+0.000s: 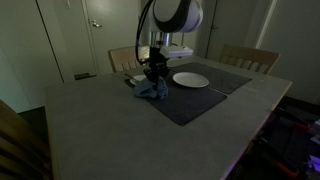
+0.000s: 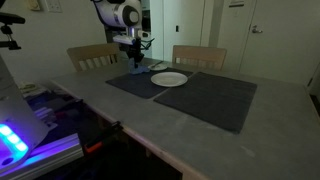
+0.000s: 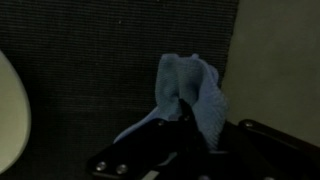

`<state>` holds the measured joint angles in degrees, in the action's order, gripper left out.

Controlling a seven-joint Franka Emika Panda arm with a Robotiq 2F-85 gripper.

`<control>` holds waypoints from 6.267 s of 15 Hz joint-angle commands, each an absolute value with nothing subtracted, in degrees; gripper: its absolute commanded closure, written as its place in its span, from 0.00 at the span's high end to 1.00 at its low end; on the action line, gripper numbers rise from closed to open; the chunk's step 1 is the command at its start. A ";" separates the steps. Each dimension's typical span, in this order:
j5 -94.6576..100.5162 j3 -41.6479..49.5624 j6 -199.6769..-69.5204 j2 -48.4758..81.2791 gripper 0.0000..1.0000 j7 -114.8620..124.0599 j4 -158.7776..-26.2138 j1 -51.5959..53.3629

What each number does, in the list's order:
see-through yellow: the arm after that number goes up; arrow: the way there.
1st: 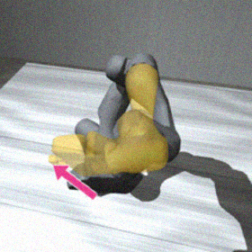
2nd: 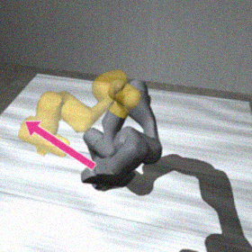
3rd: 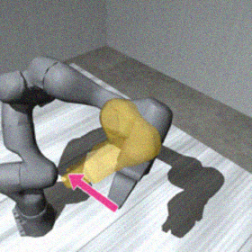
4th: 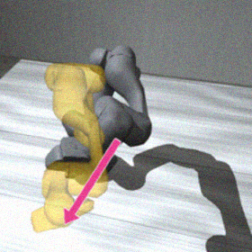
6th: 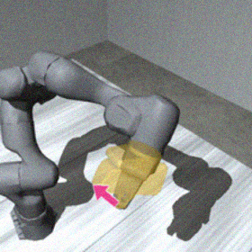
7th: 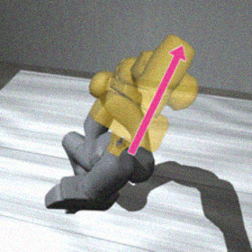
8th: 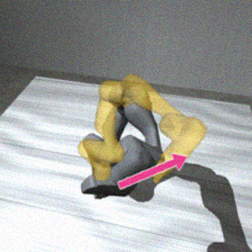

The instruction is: Wipe the white plate with the light blue towel

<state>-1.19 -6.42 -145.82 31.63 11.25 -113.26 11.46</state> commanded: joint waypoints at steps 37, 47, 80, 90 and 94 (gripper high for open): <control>4.64 6.06 -131.86 19.49 0.02 20.44 -119.08 1.79; 5.30 6.14 -132.36 21.09 0.10 20.15 -117.22 2.28; -11.80 3.40 -117.52 39.69 0.02 14.59 -102.88 -2.80; -15.62 2.50 -123.21 41.89 0.02 13.48 -100.13 -3.27; -12.86 4.05 -126.46 42.03 0.02 14.80 -99.95 -2.12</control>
